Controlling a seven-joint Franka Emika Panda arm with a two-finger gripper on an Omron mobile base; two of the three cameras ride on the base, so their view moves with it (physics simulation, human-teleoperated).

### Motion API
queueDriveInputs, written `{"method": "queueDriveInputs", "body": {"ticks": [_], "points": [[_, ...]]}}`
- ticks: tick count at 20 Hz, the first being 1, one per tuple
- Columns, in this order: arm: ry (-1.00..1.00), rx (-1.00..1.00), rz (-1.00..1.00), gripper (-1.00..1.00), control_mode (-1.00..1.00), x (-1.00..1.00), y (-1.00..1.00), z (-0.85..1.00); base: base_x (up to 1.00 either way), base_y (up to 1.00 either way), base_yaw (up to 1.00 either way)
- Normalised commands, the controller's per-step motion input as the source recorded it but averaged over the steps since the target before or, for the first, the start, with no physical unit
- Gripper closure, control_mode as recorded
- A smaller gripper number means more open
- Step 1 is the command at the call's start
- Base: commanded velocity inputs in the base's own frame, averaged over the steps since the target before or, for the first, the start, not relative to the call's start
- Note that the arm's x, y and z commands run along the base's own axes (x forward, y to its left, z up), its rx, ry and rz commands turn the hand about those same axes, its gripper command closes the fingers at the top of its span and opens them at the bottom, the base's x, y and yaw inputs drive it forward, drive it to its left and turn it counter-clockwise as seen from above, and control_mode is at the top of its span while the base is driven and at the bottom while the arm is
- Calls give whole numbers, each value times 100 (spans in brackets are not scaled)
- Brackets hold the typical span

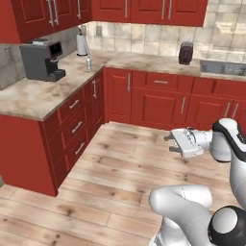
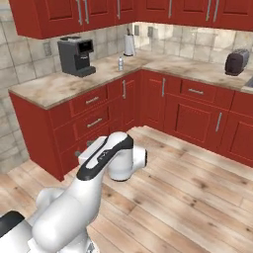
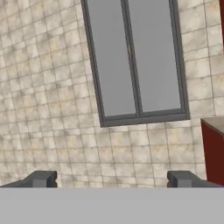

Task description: Place the drinks on the dining counter in a tight cluster.

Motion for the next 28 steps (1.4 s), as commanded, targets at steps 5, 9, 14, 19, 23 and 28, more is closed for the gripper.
{"method": "queueDriveInputs", "body": {"ticks": [5,9,14,19,23,28], "points": [[0,0,0,-100,100,0,0,0,81,-17,9],[0,0,0,-100,100,0,0,0,86,-17,2],[0,0,0,-100,100,0,0,0,87,-20,2],[0,0,0,-100,100,0,0,0,89,-12,7],[0,0,0,-100,100,0,0,0,88,-6,10],[0,0,0,-100,100,0,0,0,89,-6,8]]}}
